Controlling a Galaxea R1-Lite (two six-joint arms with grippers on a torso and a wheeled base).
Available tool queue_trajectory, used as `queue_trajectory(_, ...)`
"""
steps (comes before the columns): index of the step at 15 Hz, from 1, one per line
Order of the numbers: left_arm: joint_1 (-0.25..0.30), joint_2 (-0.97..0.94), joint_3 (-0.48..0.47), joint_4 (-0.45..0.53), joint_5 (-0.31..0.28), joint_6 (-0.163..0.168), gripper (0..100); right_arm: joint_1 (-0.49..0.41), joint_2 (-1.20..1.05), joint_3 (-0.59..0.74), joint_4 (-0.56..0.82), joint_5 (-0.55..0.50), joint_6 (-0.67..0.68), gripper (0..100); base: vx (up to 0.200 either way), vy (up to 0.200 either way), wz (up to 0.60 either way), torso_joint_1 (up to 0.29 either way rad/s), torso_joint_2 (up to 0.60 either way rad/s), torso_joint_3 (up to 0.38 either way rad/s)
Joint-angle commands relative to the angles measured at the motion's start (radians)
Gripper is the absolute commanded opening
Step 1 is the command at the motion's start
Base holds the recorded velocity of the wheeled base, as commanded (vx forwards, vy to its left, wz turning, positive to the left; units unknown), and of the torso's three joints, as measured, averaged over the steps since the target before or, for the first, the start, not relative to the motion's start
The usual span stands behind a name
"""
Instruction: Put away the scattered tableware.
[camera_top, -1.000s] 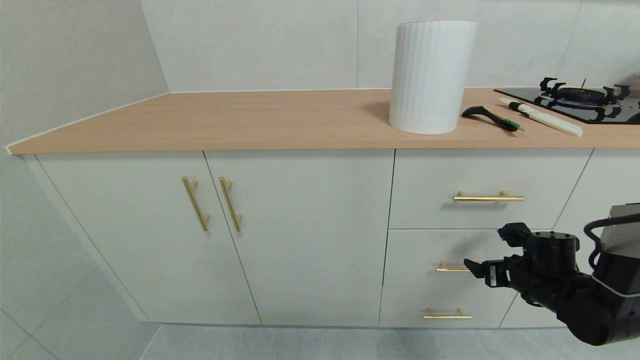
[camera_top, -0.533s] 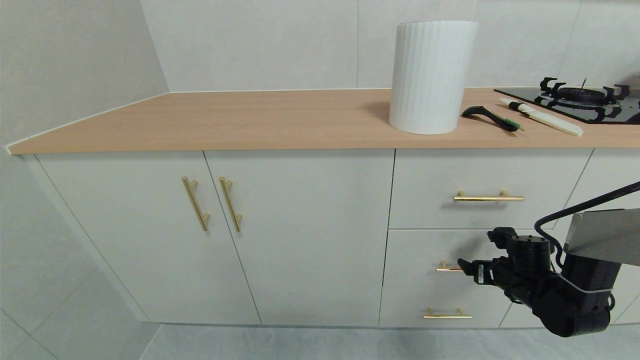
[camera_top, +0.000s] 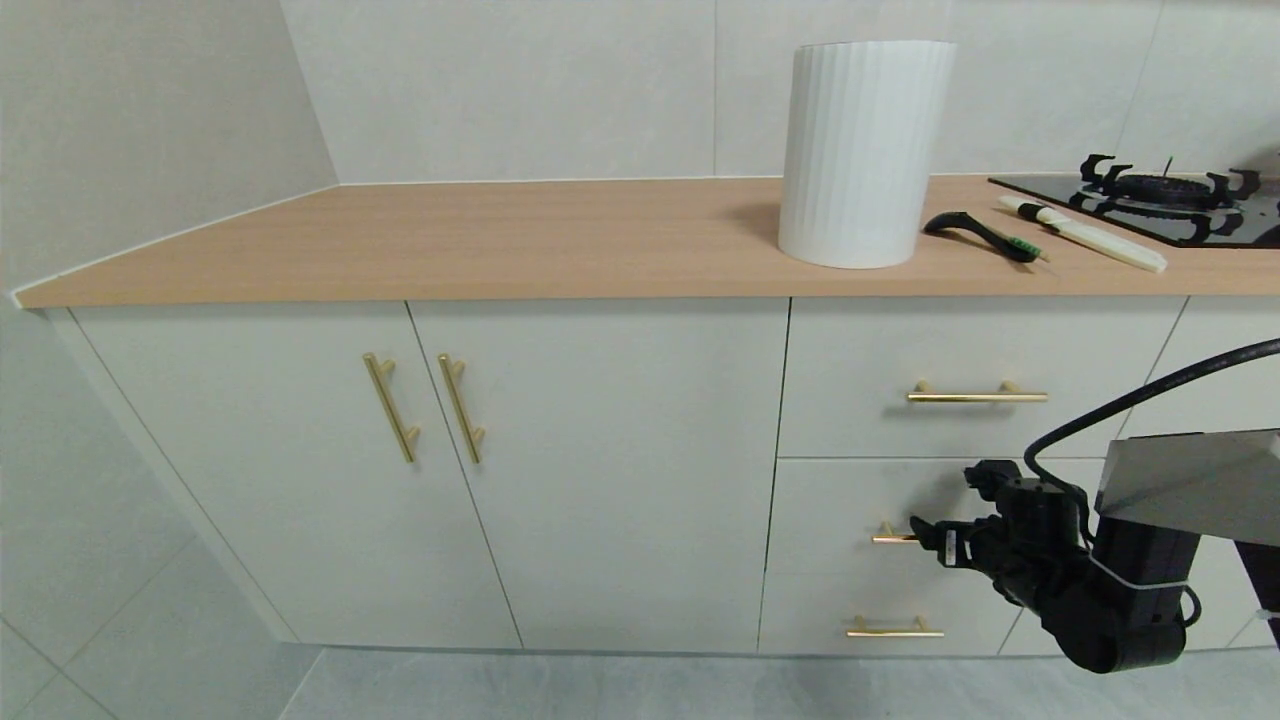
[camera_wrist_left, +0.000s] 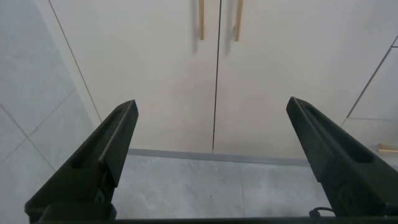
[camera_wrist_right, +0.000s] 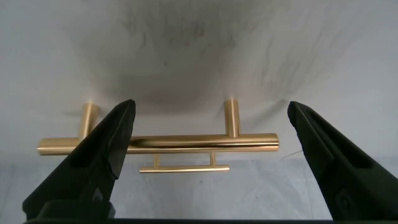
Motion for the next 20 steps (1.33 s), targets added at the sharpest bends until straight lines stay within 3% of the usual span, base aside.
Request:
queue_trajectory(1,0.0,0.0,0.0,0.0,0.001,0.0,100,0.0,0.025,-0.011,0.001,-0.004,-0.001,100,0.0,0.0,0.0,0.0,0.0,0.0)
queue_trajectory(20,0.0,0.0,0.0,0.0,0.001,0.0,100,0.0,0.011,0.009,0.122,-0.004,-0.01,100,0.0,0.0,0.0,0.0,0.0,0.0)
